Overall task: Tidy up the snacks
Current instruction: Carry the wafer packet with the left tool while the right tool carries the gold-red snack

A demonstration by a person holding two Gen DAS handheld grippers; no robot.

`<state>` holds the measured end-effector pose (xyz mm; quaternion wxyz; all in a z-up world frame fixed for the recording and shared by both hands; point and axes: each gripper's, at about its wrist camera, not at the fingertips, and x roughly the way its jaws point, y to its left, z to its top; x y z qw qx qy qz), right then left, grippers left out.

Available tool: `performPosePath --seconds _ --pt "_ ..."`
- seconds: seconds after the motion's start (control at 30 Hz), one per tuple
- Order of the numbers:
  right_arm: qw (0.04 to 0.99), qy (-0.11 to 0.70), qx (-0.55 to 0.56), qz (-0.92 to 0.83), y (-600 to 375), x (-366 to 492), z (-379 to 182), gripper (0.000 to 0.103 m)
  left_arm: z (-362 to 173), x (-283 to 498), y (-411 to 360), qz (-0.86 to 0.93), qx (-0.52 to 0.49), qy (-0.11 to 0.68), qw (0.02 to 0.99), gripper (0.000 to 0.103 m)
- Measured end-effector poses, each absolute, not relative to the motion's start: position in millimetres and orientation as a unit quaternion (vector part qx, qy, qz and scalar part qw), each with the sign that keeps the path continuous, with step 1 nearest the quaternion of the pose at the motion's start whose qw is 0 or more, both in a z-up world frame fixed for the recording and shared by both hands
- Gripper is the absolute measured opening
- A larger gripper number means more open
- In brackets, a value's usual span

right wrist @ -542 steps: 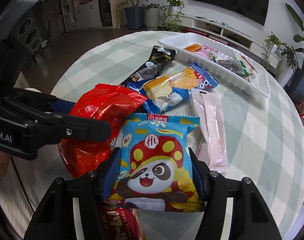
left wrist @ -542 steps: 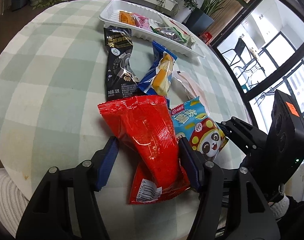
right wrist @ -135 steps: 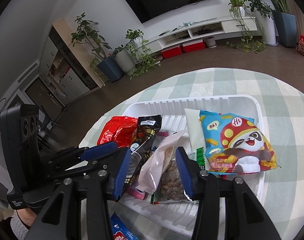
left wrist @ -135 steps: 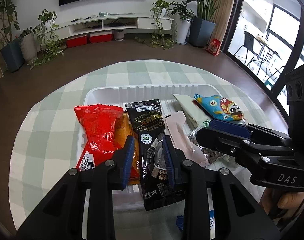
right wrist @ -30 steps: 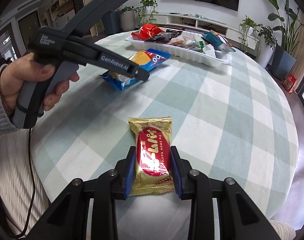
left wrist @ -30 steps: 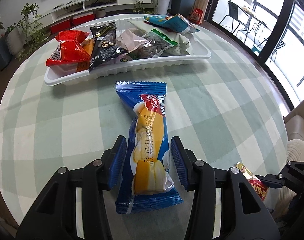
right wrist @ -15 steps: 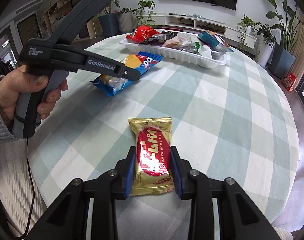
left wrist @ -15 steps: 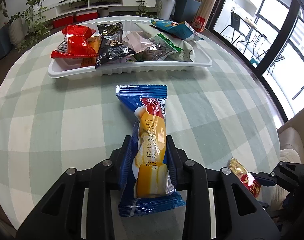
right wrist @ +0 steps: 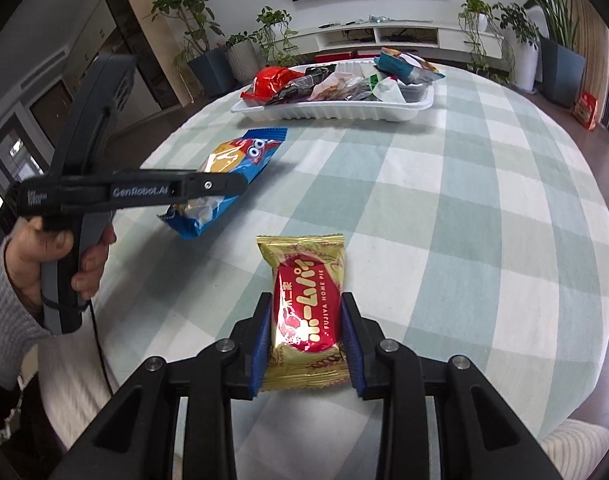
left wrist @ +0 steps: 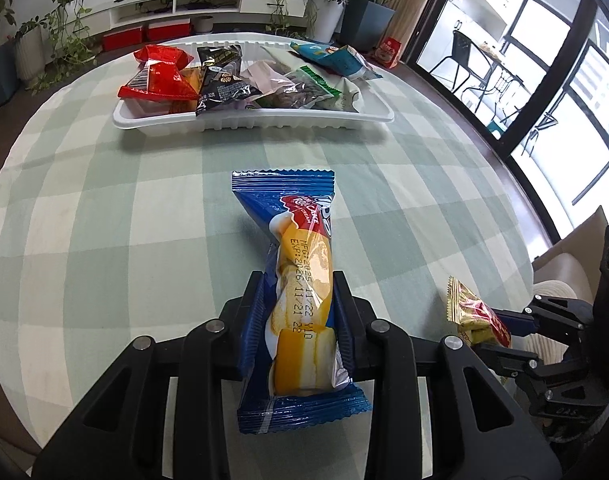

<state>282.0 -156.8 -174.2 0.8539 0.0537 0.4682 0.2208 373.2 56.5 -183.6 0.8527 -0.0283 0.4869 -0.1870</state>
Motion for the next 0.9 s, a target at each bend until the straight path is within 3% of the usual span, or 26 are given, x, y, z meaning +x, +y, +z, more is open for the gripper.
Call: performPosePath --seconds 0.9 --pt "0.857 0.424 0.178 0.233 -193.6 293.8 -129.5 0.035 -126.6 341.1 79.9 -0.191 -0.061 0.441 0.875 0.03"
